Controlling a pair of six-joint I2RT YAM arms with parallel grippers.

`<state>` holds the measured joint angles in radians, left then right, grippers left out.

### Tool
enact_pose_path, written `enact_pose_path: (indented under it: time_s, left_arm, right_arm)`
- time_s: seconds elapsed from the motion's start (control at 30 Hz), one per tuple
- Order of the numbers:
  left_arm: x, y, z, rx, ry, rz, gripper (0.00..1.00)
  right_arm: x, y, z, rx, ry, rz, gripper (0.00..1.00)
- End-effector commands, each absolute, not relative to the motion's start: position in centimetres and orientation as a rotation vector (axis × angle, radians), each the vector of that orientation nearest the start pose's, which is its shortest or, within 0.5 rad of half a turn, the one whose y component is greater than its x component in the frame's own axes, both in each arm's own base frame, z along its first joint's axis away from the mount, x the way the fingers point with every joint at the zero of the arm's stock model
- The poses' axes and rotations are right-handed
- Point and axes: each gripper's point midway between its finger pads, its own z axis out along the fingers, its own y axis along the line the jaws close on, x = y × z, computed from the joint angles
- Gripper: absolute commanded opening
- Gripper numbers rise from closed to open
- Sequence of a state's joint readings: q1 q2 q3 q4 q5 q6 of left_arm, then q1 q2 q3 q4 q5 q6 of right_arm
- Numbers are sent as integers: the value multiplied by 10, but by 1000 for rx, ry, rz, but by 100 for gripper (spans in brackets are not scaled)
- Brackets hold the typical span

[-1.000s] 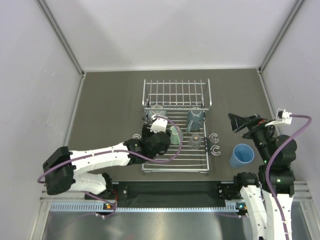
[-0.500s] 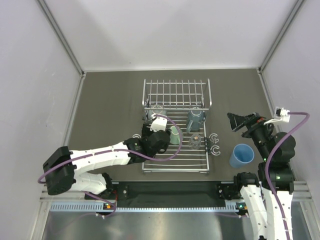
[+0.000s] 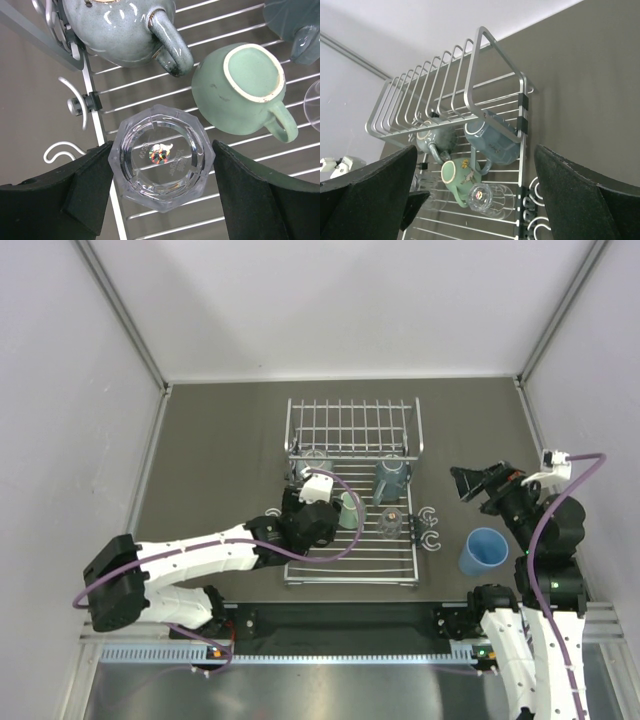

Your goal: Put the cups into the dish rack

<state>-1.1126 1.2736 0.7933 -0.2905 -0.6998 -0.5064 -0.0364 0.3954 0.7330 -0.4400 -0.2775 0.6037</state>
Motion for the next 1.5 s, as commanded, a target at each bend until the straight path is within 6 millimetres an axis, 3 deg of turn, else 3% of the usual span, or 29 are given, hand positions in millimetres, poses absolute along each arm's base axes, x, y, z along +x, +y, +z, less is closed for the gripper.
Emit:
enact_pose_path:
  time_s: [0.0,0.2,0.4,0.47,0.53,0.57,0.63,0.77,0.87,0.97,1.07,1.2,1.47]
  left_arm:
    - [233,-253,156,257,2063,-205,82]
    - [230,-254,162,255,2061,-243,98]
    - [223,-251,173,240,2067,-293,98]
    - [216,-251,179,242,2075,-353,98]
    - [208,-246,176,257,2091,-378,97]
    - [202,-243,185,256,2077,-426,97]
    - [195,-234,188,258,2077,-449,96]
    - [181,-214,218,220,2020,-549,94]
    - [175,-202,239,193,1981,-595,93]
    - [173,-193,251,177,1960,-603,93]
    - [172,-190,256,175,1952,-610,93]
    - [170,-194,257,181,1942,-637,93]
    - [167,-202,263,209,1929,-689,92]
  right_arm:
    - [221,61,311,304,1650,640,100]
    - [219,62,310,296,1657,645,100]
    - [220,58,310,319,1668,618,100]
    - [227,34,280,475,1784,486,100]
    - [230,13,271,558,1850,346,100]
    - [230,5,247,600,1965,272,99]
    - [230,-8,237,648,2008,177,100]
    - [229,-26,211,802,2071,59,100]
    - [223,-36,204,892,2081,-17,100]
    - [210,-50,210,971,2043,-103,100]
    - [191,-63,208,1026,2033,-205,100]
    - [154,-83,198,1138,2045,-413,92]
    - [138,-73,183,1179,2098,-372,79]
